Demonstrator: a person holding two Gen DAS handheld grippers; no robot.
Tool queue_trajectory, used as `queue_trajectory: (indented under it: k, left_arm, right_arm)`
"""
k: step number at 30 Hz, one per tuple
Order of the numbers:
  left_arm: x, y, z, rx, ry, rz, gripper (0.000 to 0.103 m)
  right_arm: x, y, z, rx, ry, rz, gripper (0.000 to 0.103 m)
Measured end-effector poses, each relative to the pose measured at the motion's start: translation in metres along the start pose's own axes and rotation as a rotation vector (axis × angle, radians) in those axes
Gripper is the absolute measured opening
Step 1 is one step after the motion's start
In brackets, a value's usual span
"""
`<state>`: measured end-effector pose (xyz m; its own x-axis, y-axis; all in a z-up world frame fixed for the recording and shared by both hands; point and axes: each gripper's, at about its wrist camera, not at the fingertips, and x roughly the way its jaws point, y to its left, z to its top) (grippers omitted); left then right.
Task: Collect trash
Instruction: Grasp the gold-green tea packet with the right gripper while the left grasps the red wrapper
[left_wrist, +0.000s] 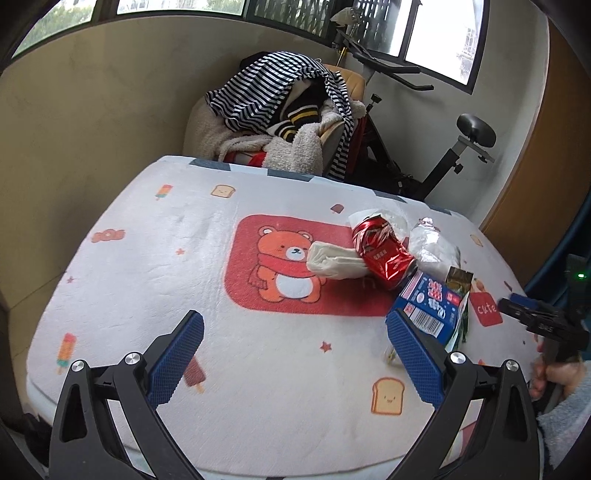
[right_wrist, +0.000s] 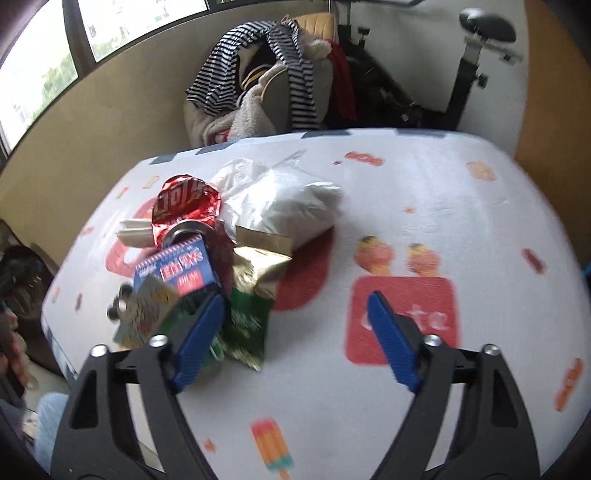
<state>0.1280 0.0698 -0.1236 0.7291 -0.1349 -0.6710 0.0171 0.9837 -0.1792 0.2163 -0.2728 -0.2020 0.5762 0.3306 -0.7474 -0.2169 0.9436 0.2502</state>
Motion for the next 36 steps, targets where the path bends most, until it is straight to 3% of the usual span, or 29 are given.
queue_trajectory:
  k: [5,8,10,13,20,26,31,34,36]
  left_arm:
    - [0.016,0.001,0.006,-0.026,0.025,-0.049,0.097]
    - [0.022,0.002,0.006,-0.046,0.04,-0.073,0.097]
    - [0.026,0.004,0.005,-0.072,0.05,-0.091,0.097]
    - [0.03,0.007,0.004,-0.099,0.065,-0.113,0.097]
    - [0.038,0.004,0.005,-0.097,0.09,-0.128,0.085]
    - [0.053,0.0,0.021,-0.114,0.108,-0.197,0.071]
    - [0.074,-0.011,0.059,-0.068,0.107,-0.224,0.07]
    - [0.104,-0.034,0.072,0.007,0.157,-0.21,0.064]
    - [0.128,-0.052,0.074,0.052,0.204,-0.195,0.054]
  right_arm:
    - [0.035,-0.001,0.008,0.071,0.055,0.071,0.064]
    - [0.046,0.0,0.008,0.092,0.081,0.142,0.049]
    - [0.044,0.006,0.006,0.059,0.081,0.148,0.035]
    - [0.036,0.01,0.004,0.017,0.061,0.122,0.027]
    - [-0.001,0.006,-0.002,-0.023,-0.048,-0.035,0.026]
    - [-0.01,-0.007,-0.009,-0.027,-0.051,-0.063,0.025]
    - [-0.018,-0.019,-0.016,0.019,-0.061,-0.04,0.025]
    - [-0.025,-0.024,-0.023,0.028,-0.065,-0.042,0.025]
    - [-0.028,-0.027,-0.027,0.028,-0.066,-0.046,0.025]
